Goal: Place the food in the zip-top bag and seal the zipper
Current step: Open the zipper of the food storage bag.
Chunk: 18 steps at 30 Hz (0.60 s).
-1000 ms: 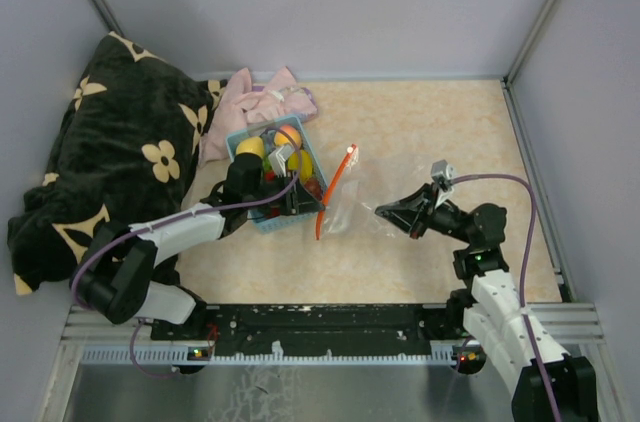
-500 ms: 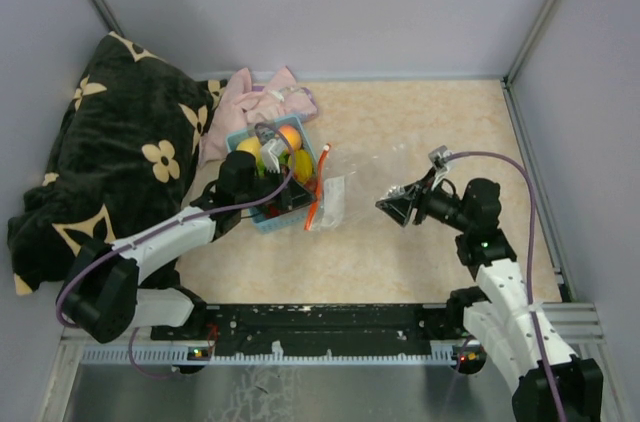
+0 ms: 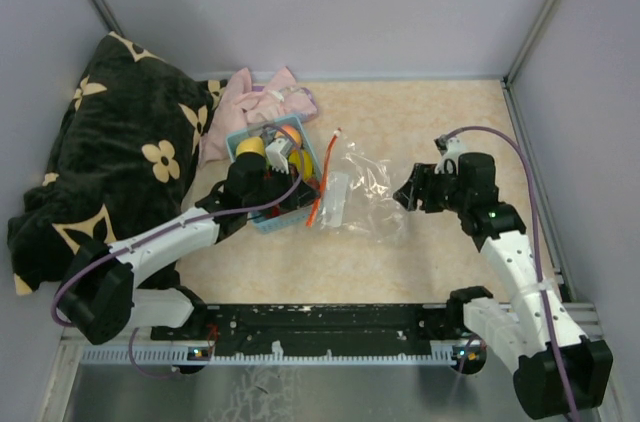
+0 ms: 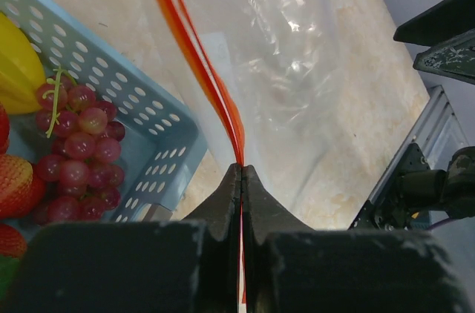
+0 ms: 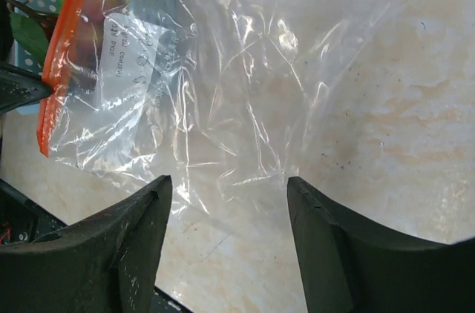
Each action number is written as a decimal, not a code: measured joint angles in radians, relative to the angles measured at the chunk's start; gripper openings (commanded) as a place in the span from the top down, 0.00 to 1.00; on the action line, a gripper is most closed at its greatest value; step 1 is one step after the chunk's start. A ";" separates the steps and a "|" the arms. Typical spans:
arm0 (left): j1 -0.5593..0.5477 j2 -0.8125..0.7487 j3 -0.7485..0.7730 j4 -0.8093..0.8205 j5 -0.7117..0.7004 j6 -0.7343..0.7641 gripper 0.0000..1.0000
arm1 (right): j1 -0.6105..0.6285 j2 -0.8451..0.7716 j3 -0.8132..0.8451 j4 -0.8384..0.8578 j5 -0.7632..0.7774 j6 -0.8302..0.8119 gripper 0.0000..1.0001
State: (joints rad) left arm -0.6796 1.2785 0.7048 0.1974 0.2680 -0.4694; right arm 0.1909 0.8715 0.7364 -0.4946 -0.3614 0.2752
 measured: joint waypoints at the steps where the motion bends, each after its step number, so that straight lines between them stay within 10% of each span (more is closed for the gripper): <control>1: -0.011 0.000 0.002 0.000 -0.018 0.006 1.00 | 0.011 0.009 0.015 -0.014 0.012 0.001 0.35; 18: -0.148 0.005 0.043 -0.010 -0.225 0.100 1.00 | 0.418 0.351 0.198 0.113 0.230 0.198 0.34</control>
State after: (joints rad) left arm -0.8276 1.2831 0.7483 0.1871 0.0429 -0.3698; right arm 0.6094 1.2228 0.9344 -0.3820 -0.1314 0.4728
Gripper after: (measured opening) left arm 0.005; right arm 0.657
